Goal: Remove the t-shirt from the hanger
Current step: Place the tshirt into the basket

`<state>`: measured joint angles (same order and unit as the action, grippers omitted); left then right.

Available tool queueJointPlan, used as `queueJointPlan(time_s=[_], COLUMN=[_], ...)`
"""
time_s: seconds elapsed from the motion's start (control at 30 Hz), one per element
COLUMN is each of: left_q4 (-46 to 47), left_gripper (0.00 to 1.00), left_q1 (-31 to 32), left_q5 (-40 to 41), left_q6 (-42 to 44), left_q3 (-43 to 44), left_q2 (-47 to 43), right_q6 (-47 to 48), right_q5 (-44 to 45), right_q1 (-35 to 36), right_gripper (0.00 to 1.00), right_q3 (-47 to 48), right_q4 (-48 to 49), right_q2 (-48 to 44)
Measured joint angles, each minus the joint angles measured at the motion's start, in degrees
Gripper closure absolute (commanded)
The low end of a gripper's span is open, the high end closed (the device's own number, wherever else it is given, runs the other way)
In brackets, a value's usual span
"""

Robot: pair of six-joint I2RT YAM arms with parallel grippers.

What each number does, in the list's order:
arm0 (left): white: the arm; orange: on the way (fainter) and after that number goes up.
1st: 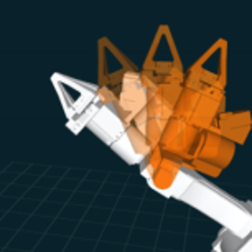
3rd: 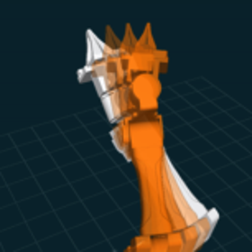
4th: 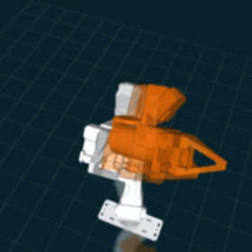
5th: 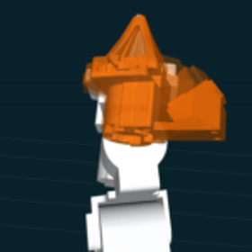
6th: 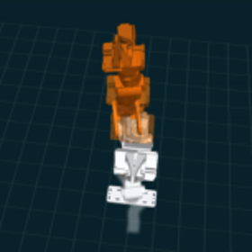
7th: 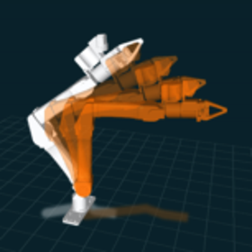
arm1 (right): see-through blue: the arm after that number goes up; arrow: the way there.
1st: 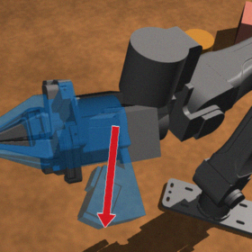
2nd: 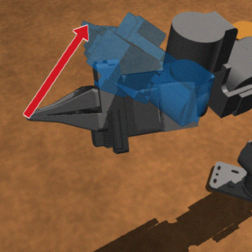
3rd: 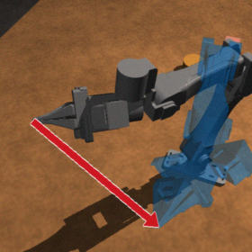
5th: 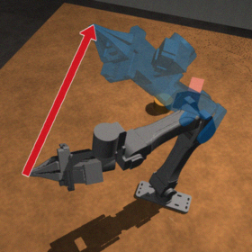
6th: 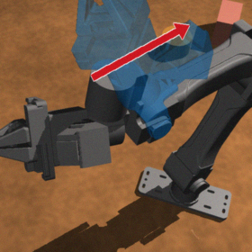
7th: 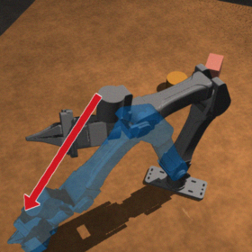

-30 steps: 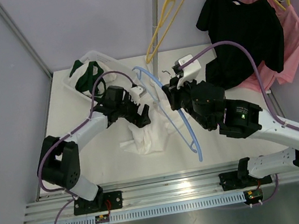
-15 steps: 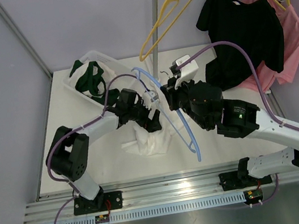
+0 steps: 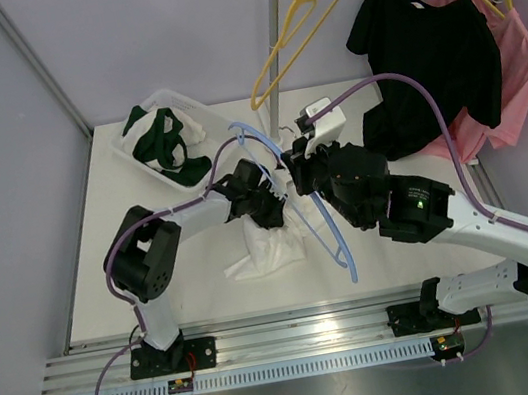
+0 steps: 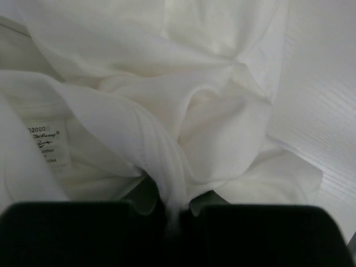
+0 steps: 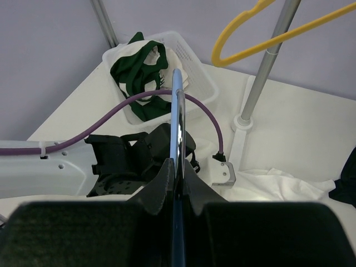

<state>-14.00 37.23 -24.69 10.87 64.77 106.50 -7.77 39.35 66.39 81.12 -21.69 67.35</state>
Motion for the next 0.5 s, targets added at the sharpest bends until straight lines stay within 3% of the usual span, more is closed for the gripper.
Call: queueJointPlan(time_s=[0.5], left_q4=[0.7], left_gripper=[1.0], left_q1=[8.8], left_q5=[5.9], left_q6=[7.2], left_q3=[-9.4], left_q2=[-12.9], right_q6=[0.8], right_q5=[-1.6], right_q1=[0.3], right_gripper=[1.0], right_q3=[-2.0], right_q4=[4.3], right_q2=[-3.8])
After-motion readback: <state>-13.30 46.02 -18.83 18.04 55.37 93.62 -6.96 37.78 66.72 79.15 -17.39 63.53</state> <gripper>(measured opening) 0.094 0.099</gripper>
